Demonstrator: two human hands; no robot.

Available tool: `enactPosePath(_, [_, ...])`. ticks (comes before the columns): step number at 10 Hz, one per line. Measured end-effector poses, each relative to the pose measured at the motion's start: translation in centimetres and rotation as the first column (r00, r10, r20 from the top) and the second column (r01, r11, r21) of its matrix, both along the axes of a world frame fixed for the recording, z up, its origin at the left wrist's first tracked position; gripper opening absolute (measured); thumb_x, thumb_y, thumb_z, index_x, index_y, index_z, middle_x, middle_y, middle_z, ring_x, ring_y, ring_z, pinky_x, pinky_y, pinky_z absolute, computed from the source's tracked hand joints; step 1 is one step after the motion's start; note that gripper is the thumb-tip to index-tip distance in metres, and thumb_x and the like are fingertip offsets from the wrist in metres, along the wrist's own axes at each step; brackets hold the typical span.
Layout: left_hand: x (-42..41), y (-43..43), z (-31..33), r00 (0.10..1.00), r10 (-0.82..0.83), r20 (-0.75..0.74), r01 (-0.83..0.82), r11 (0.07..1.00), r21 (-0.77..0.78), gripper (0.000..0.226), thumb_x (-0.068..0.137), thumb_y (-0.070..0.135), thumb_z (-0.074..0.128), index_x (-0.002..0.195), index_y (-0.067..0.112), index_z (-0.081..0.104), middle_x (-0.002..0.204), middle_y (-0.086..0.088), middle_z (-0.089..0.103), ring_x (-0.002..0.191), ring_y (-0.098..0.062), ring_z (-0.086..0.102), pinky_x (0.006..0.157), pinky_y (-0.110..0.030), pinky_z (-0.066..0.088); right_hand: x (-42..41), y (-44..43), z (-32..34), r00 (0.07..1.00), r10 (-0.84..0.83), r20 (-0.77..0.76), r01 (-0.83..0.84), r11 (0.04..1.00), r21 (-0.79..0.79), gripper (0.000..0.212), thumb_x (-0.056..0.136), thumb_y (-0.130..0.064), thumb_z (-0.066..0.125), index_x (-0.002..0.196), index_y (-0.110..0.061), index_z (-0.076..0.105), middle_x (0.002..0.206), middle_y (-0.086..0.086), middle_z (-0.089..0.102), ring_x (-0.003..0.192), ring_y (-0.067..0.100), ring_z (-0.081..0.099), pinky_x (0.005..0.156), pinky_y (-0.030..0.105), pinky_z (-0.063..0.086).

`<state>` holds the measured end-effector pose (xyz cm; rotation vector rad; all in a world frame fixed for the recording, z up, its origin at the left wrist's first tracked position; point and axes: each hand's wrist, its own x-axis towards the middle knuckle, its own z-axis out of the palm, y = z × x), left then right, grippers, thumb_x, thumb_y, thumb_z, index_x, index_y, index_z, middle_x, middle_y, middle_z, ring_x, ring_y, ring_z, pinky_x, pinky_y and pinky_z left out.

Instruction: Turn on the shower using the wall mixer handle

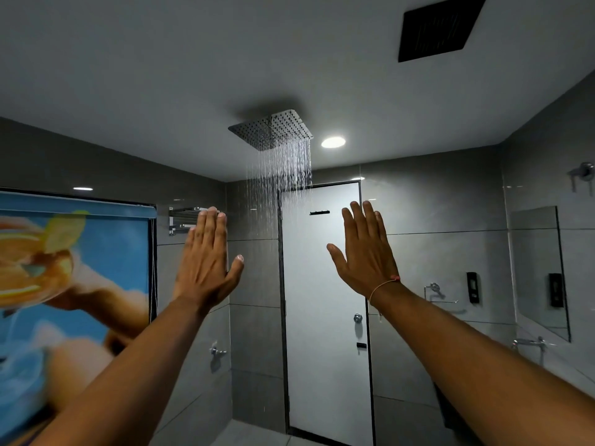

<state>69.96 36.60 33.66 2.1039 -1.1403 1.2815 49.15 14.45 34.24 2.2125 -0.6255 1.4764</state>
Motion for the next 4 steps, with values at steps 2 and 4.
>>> enactPosePath(2, [-0.61,0.39,0.3,1.0,0.01,-0.008,-0.01,1.0,0.012,0.087,0.085,0.059,0.013,0.15,0.01,-0.016,0.161,-0.013,-0.019,0.149,-0.024,-0.018,0.123,-0.043,-0.003,0.02,0.26,0.22,1.0,-0.01,-0.003,0.01,1.0,-0.011,0.074,0.094,-0.053,0.029,0.151,-0.007,0.02,0.161,0.015,0.016,0.149,0.031,0.005,0.122,0.047,0.007])
enactPosePath(4, [-0.74,0.7,0.38,1.0,0.014,-0.005,-0.013,1.0,0.012,0.087,0.084,0.059,0.011,0.15,0.01,-0.016,0.161,-0.013,-0.02,0.149,-0.024,-0.018,0.124,-0.043,-0.003,0.25,0.3,0.53,0.999,0.021,0.035,-0.02,0.999,-0.03,0.073,0.093,-0.051,0.031,0.15,-0.006,0.023,0.159,0.016,0.02,0.149,0.032,0.008,0.121,0.047,0.009])
